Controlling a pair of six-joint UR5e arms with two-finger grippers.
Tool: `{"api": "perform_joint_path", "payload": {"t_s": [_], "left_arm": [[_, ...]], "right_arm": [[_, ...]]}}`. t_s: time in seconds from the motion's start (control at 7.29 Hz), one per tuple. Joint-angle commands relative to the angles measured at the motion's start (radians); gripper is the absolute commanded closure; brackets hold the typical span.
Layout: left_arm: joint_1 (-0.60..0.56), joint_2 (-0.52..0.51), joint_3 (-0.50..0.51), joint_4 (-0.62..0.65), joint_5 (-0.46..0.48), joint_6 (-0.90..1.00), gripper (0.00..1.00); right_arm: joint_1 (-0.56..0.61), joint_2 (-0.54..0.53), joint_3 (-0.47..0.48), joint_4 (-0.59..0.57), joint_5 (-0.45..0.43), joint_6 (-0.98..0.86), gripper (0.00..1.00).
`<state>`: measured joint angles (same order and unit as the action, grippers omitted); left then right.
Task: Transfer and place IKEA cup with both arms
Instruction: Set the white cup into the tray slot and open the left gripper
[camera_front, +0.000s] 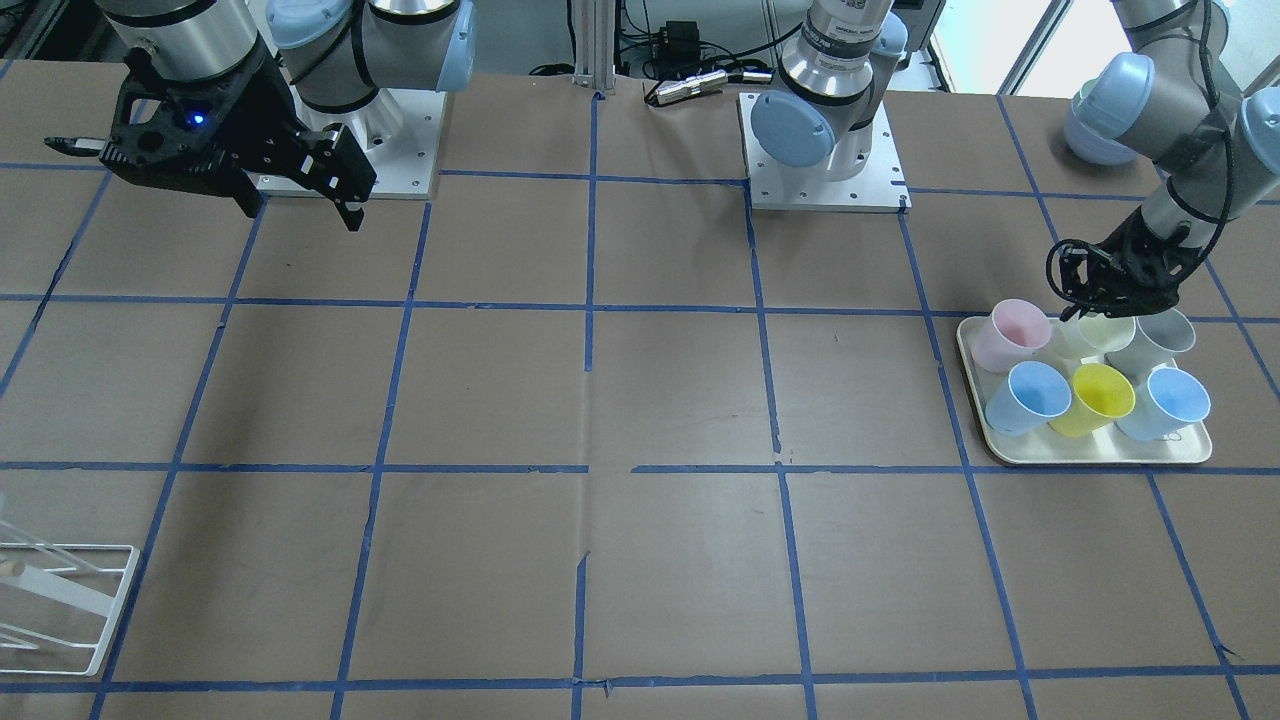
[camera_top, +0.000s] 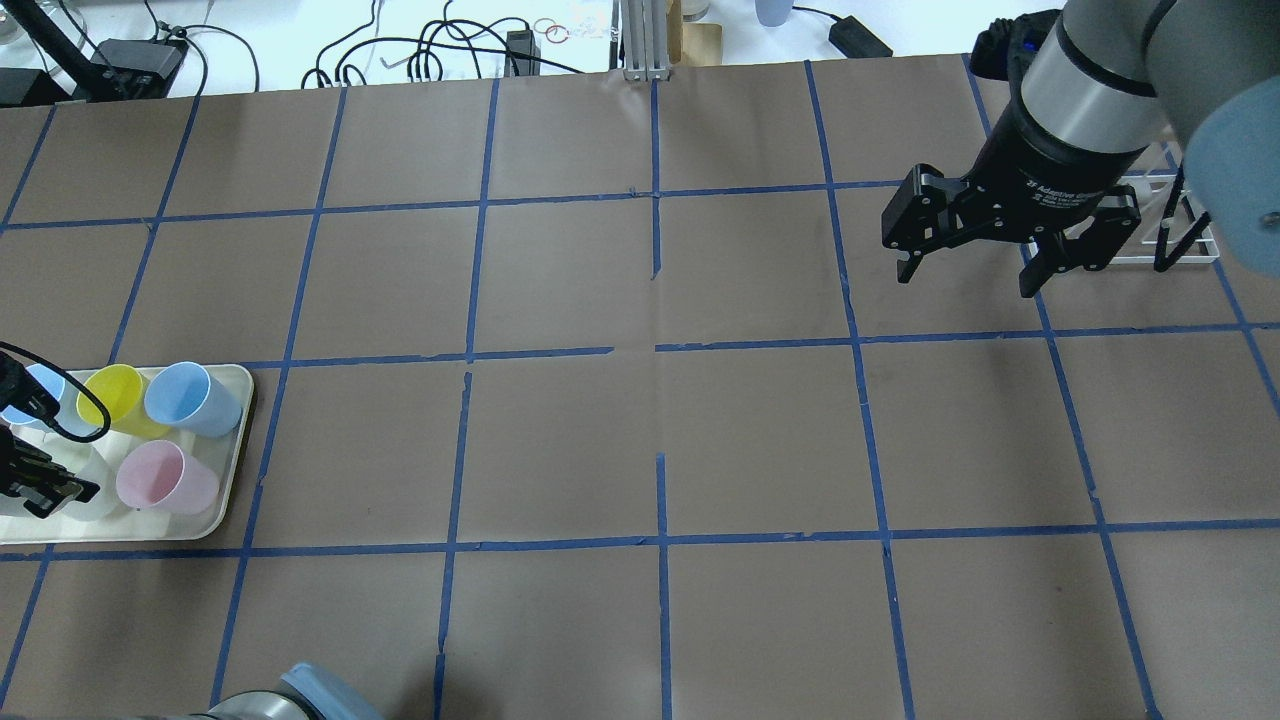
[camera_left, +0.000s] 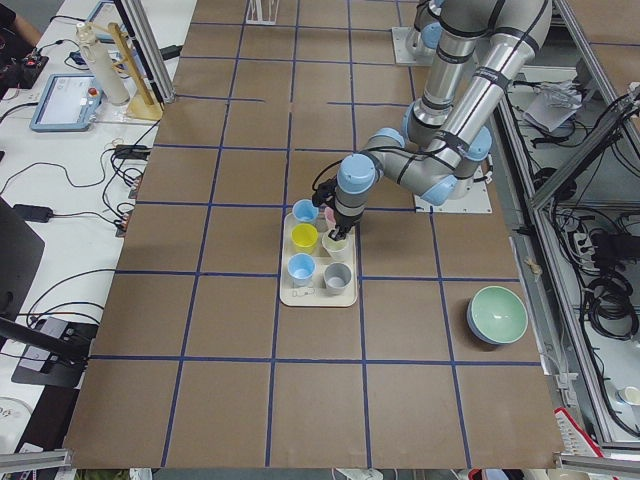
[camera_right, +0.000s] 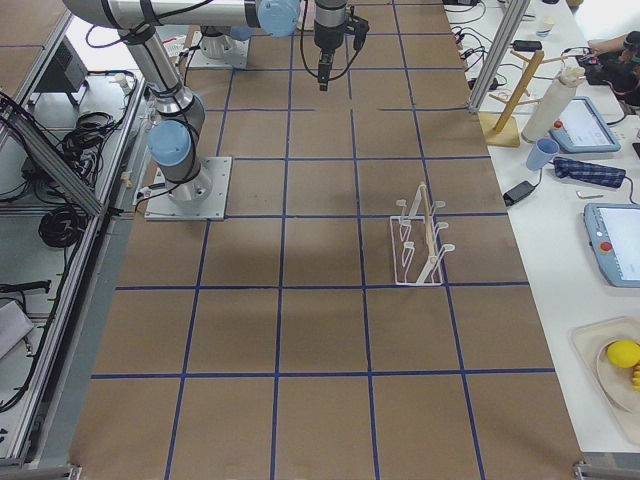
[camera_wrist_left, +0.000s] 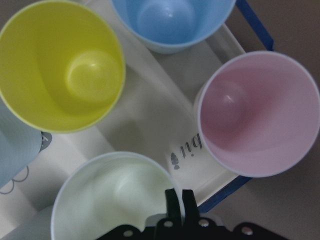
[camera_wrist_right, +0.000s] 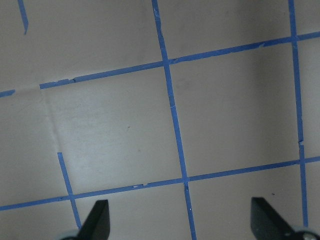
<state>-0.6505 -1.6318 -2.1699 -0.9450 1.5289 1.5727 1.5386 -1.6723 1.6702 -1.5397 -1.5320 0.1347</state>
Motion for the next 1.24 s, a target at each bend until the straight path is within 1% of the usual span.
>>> {"api": "perform_joint_path", "payload": {"t_s": [0.0,0.14,0.27,0.41,0.69,0.82,0.96,1.1], "left_arm": [[-0.001,-0.003,0.001,0.0,-0.003,-0.003,0.89],[-0.001,-0.003,0.001,0.002,-0.003,-0.007,0.66],[-0.001,-0.003,0.001,0.0,-0.009,-0.01,0.06],[-0.001,0.004,0.002,-0.001,-0.028,-0.026,0.0],[-0.005,0.044,0.019,-0.014,-0.01,-0.033,0.0],[-0.015,0.059,0.066,-0.076,-0.01,-0.087,0.0],[-0.032,0.072,0.134,-0.207,-0.012,-0.179,0.0],[-0.094,0.085,0.204,-0.316,-0.009,-0.286,0.0]], "right_arm": [[0.0,-0.001,0.0,0.012,-0.019,0.002,0.0],[0.0,-0.001,-0.001,0.012,-0.033,0.002,0.0],[-0.002,-0.001,0.0,0.012,-0.04,0.0,0.0],[-0.002,-0.001,0.0,0.01,-0.042,0.0,0.0],[-0.003,-0.003,-0.001,0.01,-0.042,0.0,0.0],[-0.002,-0.003,0.0,0.01,-0.04,0.003,0.0],[-0.002,-0.003,0.0,0.009,-0.04,0.008,0.0],[-0.002,-0.003,0.0,0.01,-0.04,0.011,0.0]]}}
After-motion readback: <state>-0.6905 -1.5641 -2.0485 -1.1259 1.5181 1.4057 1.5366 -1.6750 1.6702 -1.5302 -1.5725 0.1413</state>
